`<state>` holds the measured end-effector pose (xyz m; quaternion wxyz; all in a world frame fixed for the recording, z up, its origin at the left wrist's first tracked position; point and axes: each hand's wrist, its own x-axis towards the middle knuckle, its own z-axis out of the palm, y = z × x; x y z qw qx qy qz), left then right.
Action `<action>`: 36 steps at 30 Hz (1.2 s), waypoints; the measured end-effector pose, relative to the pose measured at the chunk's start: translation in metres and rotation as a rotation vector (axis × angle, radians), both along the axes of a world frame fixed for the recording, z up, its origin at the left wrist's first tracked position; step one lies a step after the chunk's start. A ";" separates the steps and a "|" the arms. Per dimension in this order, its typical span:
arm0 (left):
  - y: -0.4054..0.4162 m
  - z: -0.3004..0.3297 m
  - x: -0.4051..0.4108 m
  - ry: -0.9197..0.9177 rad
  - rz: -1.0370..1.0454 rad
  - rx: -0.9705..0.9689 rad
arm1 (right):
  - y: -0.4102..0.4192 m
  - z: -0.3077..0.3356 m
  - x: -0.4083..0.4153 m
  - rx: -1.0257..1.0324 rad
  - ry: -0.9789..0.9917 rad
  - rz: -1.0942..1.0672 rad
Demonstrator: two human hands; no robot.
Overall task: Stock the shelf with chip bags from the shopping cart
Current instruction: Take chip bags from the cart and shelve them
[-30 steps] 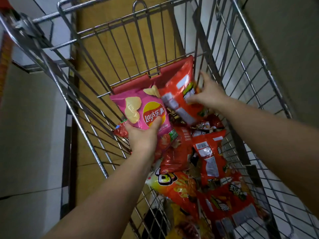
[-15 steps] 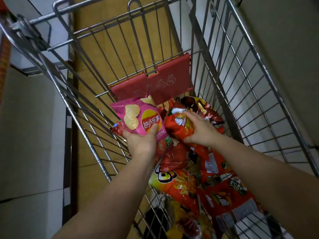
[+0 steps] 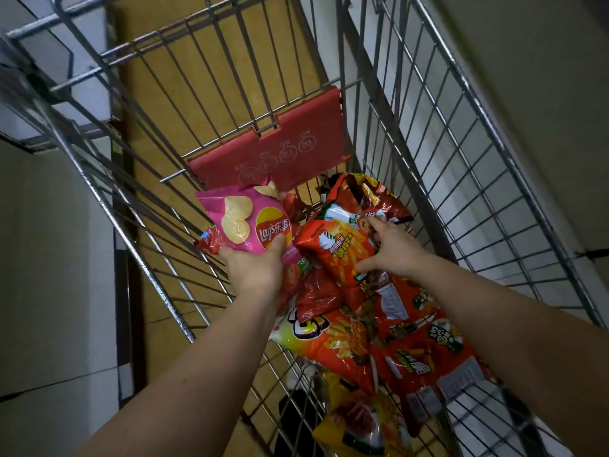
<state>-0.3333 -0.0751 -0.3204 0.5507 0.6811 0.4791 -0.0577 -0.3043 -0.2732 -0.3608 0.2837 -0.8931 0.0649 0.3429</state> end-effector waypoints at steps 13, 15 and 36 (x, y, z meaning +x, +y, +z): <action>0.005 0.020 0.011 0.043 -0.186 0.055 | 0.009 0.019 -0.007 0.063 -0.161 0.046; 0.005 0.027 0.016 0.060 -0.274 0.076 | 0.003 0.031 -0.006 0.033 -0.154 0.266; -0.040 -0.008 -0.003 0.255 -0.887 0.258 | -0.017 -0.012 -0.101 0.019 -0.183 -0.487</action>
